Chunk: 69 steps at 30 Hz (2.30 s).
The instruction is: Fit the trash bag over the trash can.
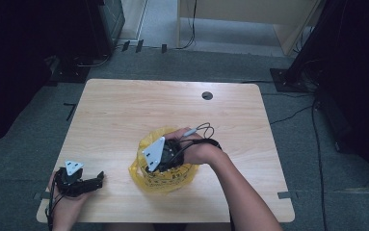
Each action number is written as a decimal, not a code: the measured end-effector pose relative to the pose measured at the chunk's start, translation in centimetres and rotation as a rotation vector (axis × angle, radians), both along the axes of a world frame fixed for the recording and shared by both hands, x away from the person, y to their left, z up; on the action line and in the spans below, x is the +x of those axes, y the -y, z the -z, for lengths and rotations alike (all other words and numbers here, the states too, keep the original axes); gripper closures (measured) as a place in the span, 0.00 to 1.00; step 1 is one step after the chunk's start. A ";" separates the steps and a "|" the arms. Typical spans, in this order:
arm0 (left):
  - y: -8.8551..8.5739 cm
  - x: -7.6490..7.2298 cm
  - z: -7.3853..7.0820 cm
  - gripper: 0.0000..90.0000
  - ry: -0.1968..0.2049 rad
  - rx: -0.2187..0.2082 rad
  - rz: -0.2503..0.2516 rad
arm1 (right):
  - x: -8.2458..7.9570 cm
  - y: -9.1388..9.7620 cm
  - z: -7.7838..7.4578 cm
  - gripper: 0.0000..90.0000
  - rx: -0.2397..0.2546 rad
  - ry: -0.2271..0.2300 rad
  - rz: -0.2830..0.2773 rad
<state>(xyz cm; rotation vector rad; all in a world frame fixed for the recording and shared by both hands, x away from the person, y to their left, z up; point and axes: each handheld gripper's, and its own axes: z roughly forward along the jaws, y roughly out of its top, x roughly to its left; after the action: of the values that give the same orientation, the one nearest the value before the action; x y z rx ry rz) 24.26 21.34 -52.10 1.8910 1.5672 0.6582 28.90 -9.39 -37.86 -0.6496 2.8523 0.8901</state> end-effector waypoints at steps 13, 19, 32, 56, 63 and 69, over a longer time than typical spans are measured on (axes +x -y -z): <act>0.0 0.0 0.0 0.00 0.000 0.000 0.000 | 1.4 -2.9 3.1 1.00 -0.222 -0.094 -0.073; 0.0 0.0 0.0 0.00 0.000 0.000 0.000 | 2.1 -3.5 4.2 1.00 -0.260 -0.134 -0.062; 0.0 0.0 0.0 0.00 0.001 -0.002 -0.001 | 2.9 -4.5 7.2 1.00 -0.343 -0.185 -0.133; 0.0 0.0 0.0 0.00 0.000 0.000 0.000 | 1.4 -2.3 1.0 1.00 -0.269 -0.096 -0.153; 0.0 0.0 0.0 0.00 0.000 -0.001 0.000 | 0.5 0.4 -2.3 1.00 -0.190 -0.083 -0.146; 0.0 0.0 0.0 0.00 0.000 -0.001 0.000 | -0.6 2.9 -4.6 1.00 -0.115 -0.084 -0.151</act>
<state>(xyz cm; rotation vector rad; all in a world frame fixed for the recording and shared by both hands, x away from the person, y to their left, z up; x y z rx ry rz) 24.27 21.32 -52.10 1.8901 1.5670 0.6576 28.31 -12.28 -33.27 -0.8706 2.9793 0.7951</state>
